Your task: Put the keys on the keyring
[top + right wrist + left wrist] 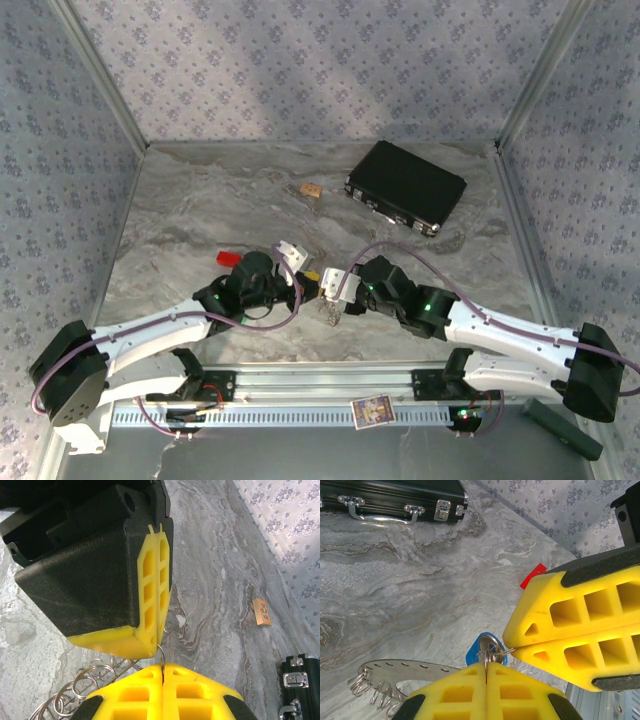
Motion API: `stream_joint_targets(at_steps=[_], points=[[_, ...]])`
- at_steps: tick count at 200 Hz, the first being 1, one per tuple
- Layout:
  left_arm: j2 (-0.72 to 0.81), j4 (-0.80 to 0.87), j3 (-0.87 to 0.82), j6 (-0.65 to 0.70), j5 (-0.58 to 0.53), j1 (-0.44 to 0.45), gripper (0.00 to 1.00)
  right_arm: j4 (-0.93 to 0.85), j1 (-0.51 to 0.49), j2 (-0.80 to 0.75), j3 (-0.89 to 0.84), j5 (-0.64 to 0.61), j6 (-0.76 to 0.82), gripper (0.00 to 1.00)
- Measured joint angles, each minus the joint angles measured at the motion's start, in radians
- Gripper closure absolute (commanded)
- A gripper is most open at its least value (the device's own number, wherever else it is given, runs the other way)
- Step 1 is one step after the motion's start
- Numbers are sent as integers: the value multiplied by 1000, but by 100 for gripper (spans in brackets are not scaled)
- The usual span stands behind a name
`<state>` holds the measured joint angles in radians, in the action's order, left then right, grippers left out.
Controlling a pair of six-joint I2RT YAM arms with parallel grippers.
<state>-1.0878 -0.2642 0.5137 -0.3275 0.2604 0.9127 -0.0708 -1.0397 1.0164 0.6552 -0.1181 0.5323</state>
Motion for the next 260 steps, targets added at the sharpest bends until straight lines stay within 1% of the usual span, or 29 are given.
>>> stream_joint_targets(at_steps=[77,215,260], points=[[-1,0,0,0,2,0,100,1,-6,-6,0,-36,0,100],[-1,3,0,0,10,0,100,-16,-15,4,0,-8,0,100],[-1,7,0,0,13,6,100,-23,-31,4,4,-23,9,100]])
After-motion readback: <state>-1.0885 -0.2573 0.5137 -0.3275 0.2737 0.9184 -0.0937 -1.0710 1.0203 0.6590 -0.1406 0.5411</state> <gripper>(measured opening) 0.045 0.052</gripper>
